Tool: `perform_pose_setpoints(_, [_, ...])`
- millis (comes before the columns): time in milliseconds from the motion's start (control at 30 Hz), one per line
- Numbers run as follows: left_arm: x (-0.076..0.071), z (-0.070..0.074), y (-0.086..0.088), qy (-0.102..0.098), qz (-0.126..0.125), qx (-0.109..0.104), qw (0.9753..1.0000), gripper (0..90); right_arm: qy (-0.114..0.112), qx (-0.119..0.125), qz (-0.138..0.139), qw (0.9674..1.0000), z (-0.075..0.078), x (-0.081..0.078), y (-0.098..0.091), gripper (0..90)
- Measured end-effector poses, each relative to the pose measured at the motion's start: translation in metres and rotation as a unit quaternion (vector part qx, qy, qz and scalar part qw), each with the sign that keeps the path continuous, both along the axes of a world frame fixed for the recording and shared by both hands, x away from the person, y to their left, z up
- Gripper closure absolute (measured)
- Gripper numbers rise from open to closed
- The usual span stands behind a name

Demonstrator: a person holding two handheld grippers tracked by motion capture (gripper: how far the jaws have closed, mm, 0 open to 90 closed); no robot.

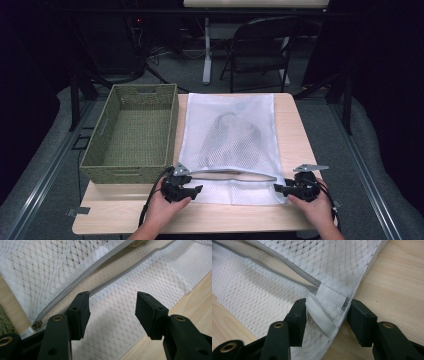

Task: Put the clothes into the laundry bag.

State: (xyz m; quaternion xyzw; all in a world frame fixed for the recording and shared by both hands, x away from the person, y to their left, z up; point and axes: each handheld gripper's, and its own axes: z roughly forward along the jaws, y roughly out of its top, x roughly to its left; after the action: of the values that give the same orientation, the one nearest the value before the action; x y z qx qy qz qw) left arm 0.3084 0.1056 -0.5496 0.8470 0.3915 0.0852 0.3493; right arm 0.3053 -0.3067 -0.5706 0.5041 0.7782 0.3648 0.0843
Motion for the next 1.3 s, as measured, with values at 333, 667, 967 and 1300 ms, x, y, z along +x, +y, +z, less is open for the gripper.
perform_pose_setpoints(333, [0.0, 0.0, 0.0, 0.0, 0.0, 0.002, 1.0, 45.0, 0.004, -0.03, 0.011, 0.9995, 0.0, 0.0, 0.005, 71.0])
perform_pose_setpoints(667, [0.0, -0.001, 0.0, 0.007, -0.002, 0.0, 1.0, 45.0, 0.002, -0.037, 0.024, 0.999, 0.003, 0.001, 0.006, 81.5])
perform_pose_setpoints(967, [-0.001, 0.0, 0.001, 0.004, 0.006, 0.002, 1.0, 43.6, -0.002, -0.033, 0.019, 0.9993, 0.005, 0.003, 0.003, 82.0])
perform_pose_setpoints(1300, [-0.001, -0.002, 0.007, 0.009, 0.021, 0.005, 0.9997, 41.1, -0.005, -0.033, 0.011, 0.9994, 0.008, 0.01, -0.004, 82.0])
